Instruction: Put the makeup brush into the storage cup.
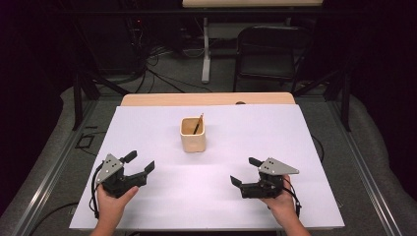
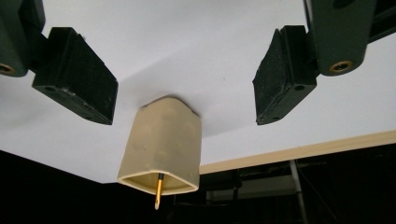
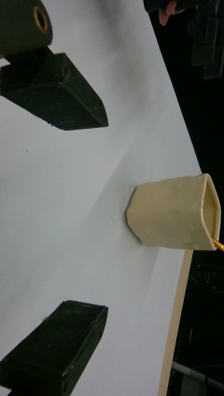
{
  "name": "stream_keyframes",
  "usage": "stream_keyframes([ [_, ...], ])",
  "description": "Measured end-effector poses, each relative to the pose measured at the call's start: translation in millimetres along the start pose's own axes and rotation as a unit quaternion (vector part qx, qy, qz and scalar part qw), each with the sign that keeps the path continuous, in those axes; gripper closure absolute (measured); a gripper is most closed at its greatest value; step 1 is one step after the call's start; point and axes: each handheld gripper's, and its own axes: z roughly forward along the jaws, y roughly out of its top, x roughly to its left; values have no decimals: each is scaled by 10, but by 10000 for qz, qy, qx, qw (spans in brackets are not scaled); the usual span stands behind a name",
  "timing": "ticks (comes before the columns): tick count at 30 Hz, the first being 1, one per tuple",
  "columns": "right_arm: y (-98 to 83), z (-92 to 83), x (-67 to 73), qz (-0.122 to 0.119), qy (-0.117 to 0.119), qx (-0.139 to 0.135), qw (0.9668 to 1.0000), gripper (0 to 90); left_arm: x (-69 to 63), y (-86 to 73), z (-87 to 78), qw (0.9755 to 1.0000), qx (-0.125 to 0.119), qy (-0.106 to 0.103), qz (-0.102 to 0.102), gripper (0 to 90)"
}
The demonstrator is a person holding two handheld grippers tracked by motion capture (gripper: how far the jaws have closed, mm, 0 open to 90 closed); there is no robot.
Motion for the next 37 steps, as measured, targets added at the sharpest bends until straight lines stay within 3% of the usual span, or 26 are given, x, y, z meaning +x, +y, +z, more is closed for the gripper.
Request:
stream_keyframes([
  [7, -3, 0, 4, -14, -11, 41, 10000, 80, 22, -68, 21, 10000, 77, 38, 1, 221],
  [18, -13, 10, 22, -57, 0, 83, 9999, 80, -22, -116, 112, 9987, 440, 53, 254, 221],
  [37, -27, 10, 31, -119, -33, 182, 9998, 79, -68, -132, 190, 9982, 541, -39, 253, 223],
])
